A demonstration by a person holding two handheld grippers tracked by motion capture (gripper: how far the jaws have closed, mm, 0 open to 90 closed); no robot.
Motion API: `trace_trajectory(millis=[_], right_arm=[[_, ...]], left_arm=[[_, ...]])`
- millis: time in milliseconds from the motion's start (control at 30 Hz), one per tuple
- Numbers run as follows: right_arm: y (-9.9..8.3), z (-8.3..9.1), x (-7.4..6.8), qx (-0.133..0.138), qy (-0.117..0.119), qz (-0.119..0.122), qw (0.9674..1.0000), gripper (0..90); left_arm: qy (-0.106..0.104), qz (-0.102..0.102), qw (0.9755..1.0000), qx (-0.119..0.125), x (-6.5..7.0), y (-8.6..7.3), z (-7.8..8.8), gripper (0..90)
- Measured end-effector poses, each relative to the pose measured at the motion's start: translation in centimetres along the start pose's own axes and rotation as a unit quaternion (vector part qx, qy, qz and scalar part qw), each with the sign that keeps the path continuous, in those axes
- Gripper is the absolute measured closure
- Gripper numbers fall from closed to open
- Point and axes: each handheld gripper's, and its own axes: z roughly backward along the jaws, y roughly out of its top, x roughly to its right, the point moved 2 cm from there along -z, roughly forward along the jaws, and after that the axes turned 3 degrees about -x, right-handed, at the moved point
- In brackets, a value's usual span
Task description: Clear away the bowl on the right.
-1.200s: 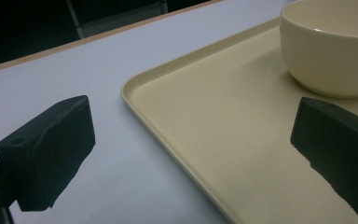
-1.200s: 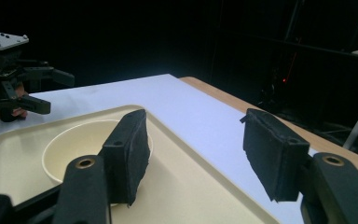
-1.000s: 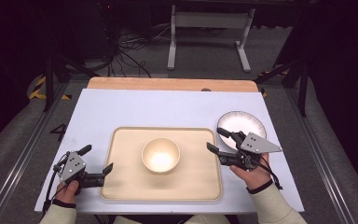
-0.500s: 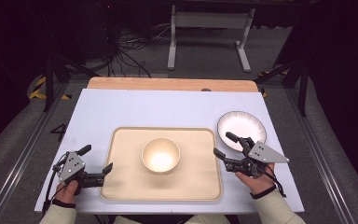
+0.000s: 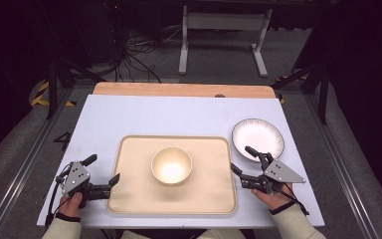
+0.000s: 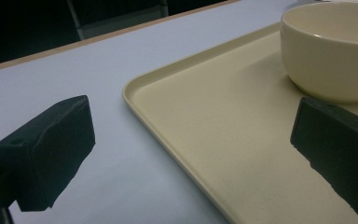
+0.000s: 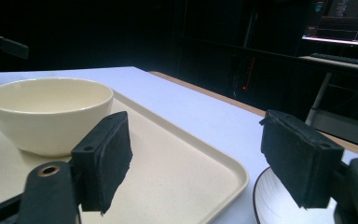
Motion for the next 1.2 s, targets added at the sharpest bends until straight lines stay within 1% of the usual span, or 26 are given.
trace_trajectory(millis=[233, 267, 300, 333, 367, 467, 633, 700, 833, 933, 1033, 1133, 1200], right_arm=[[-0.6, 0.1, 0.0, -0.006, 0.000, 0.004, 1.0000, 21.4], [-0.7, 0.1, 0.0, -0.012, -0.001, 0.013, 0.9998, 20.5], [-1.1, -0.1, 0.0, -0.032, -0.011, 0.042, 0.9985, 18.8], [-1.1, -0.1, 0.0, -0.032, -0.011, 0.042, 0.9985, 18.8], [-1.5, -0.2, 0.0, -0.040, -0.017, 0.054, 0.9976, 18.8], [-1.6, -0.2, 0.0, -0.040, -0.018, 0.055, 0.9975, 18.7], [-1.6, 0.0, 0.4, -0.029, -0.017, 0.034, 0.9989, 18.4], [-1.7, 0.0, 0.6, -0.027, -0.009, 0.021, 0.9994, 16.2], [-1.7, 0.1, 1.0, -0.022, 0.000, 0.001, 0.9998, 15.3], [-1.7, 0.2, 1.3, -0.019, 0.001, -0.009, 0.9998, 15.3], [-1.8, 0.4, 1.7, -0.008, 0.003, -0.034, 0.9994, 15.1], [-1.9, 0.4, 1.9, -0.005, 0.003, -0.044, 0.9990, 14.1], [-1.9, 0.4, 1.8, -0.006, 0.004, -0.039, 0.9992, 13.6]], left_arm=[[-0.001, 0.003, 1.0000, 0.000, 0.0, 0.0, 0.0, 0.3], [-0.002, 0.003, 1.0000, 0.001, 0.0, 0.0, 0.0, 0.4], [-0.002, 0.004, 1.0000, 0.000, 0.0, 0.0, 0.0, 0.3], [-0.003, 0.006, 1.0000, 0.000, -0.1, 0.0, 0.0, 0.3], [-0.003, 0.007, 1.0000, 0.002, -0.1, 0.0, 0.0, 0.3], [-0.003, 0.007, 1.0000, 0.002, -0.1, 0.0, 0.1, 0.3], [-0.004, 0.009, 0.9999, 0.002, -0.1, 0.0, 0.1, 0.3], [-0.005, 0.009, 0.9999, 0.003, -0.1, 0.0, 0.1, 0.3], [-0.004, 0.009, 0.9999, 0.002, -0.2, 0.0, 0.1, 0.3], [-0.005, 0.012, 0.9999, 0.003, -0.1, 0.0, 0.1, 0.3], [-0.004, 0.013, 0.9999, 0.005, -0.2, -0.1, 0.1, 0.3], [-0.004, 0.014, 0.9999, 0.007, -0.2, -0.1, 0.1, 0.3], [-0.004, 0.015, 0.9998, 0.008, -0.2, -0.1, 0.1, 0.3]])
